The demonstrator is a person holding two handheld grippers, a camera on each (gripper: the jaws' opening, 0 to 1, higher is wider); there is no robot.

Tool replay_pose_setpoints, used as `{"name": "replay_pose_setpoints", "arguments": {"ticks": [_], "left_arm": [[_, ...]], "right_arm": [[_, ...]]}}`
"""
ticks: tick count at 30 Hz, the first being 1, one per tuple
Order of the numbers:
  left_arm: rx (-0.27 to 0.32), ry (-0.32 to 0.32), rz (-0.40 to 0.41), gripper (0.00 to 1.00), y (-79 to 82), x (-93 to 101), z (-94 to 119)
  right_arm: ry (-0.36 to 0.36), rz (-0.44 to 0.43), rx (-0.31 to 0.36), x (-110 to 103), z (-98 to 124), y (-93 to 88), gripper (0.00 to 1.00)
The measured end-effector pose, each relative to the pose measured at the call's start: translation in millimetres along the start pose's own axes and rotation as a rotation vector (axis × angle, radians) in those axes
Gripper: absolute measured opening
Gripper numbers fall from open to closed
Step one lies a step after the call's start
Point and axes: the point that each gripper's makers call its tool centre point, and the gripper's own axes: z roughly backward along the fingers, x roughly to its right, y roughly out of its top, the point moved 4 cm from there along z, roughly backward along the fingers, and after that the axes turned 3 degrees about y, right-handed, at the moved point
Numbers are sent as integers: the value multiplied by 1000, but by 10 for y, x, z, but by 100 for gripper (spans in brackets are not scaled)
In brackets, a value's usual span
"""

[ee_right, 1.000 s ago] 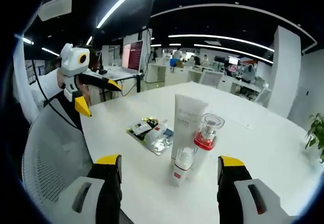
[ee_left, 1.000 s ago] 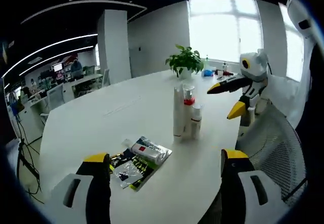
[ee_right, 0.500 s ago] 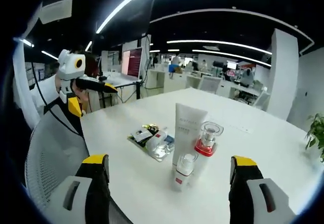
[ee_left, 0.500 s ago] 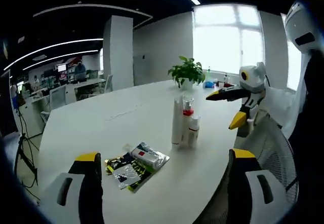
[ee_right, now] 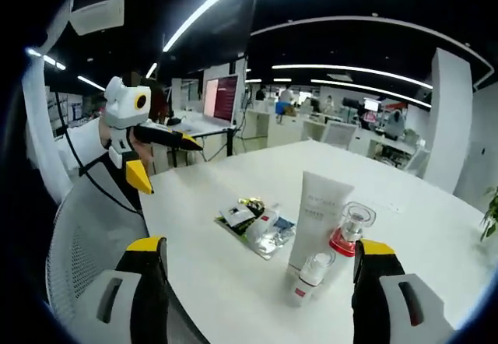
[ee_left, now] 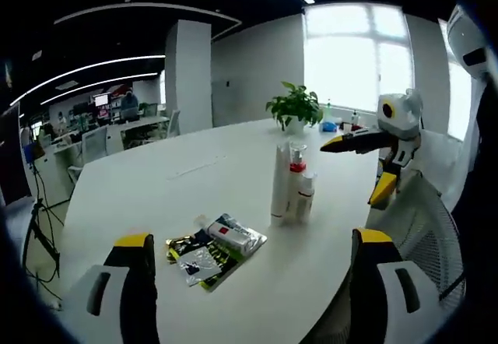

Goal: Arrange the skincare products in the storage area until every visible bottle or jar stands upright without overlapping.

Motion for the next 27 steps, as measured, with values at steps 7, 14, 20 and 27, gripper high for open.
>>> {"name": "replay_pose_setpoints", "arguments": {"ticks": [7, 14, 20, 27], "left_arm": [[1, -3, 35, 99, -109, -27, -53], [28, 25, 114, 99, -197, -113, -59], [97, 91, 155, 99, -158, -227, -76], [62, 73, 166, 99, -244, -192, -107]], "right_arm": [[56, 8, -23, -120, -152, -9, 100], [115, 55, -56, -277, -349, -10, 99], [182, 19, -62, -443, -574, 11, 97], [190, 43, -117, -482, -857, -82, 86]]}}
